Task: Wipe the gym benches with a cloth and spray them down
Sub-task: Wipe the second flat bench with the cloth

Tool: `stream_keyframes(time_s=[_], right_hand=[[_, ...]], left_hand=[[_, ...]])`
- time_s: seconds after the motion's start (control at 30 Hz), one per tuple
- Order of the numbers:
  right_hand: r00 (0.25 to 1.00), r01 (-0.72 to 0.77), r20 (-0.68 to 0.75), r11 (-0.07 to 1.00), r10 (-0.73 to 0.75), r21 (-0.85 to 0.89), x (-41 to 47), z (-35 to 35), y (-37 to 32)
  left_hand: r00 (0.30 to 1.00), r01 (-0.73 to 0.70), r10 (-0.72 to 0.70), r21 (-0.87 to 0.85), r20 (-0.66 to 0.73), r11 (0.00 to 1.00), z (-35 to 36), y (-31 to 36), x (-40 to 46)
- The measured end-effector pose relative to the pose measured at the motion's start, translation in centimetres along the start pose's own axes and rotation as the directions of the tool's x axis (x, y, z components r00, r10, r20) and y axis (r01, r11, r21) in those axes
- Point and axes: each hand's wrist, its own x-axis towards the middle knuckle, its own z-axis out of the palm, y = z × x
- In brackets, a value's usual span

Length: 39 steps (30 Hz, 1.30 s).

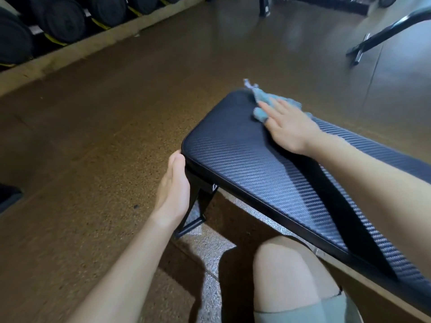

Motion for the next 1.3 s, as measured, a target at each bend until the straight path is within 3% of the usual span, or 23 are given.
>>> stream_keyframes(time_s=[0.1,0.23,0.37,0.47,0.63,0.8,0.97,1.17,1.3], right_hand=[[0.999,-0.043,-0.026,0.999,0.043,0.02,-7.0,0.4,0.9],[0.975,0.223,-0.01,0.975,-0.223,0.015,-14.3,1.7,-4.3],[0.878,0.478,0.053,0.878,-0.476,-0.017,-10.8,1.8,-8.6],[0.828,0.56,0.057,0.828,-0.558,-0.021,-4.8,1.4,-10.7],[0.932,0.363,0.015,0.928,-0.363,-0.088,4.5,0.3,-10.3],[0.997,0.077,0.019,0.996,-0.076,-0.037,5.0,-0.7,-3.6],[0.994,-0.107,-0.027,0.994,0.108,0.016,-1.9,-0.7,1.6],[0.982,-0.185,-0.052,0.983,0.184,-0.007,-12.7,0.7,2.9],[0.969,-0.244,-0.04,0.969,0.243,-0.03,-8.7,0.6,1.7]], left_hand=[[0.999,0.033,-0.032,0.041,-0.024,0.999,0.3,0.5,-0.3],[0.999,-0.001,0.004,0.073,-0.036,0.997,0.6,0.5,-0.4],[1.0,-0.009,0.008,-0.053,-0.027,0.999,0.4,-0.1,0.3],[1.0,-0.006,0.004,-0.193,-0.014,0.981,0.5,0.0,0.7],[1.0,-0.009,0.003,-0.184,-0.031,0.983,0.6,-0.4,0.8],[0.999,0.045,-0.047,-0.116,-0.021,0.992,0.3,-0.2,0.7],[0.997,0.06,-0.061,-0.035,-0.043,0.998,0.4,0.1,0.2],[0.994,0.103,-0.103,-0.025,-0.027,0.994,0.3,0.3,0.2],[0.997,0.075,-0.075,0.007,-0.004,0.997,0.3,0.1,0.0]])
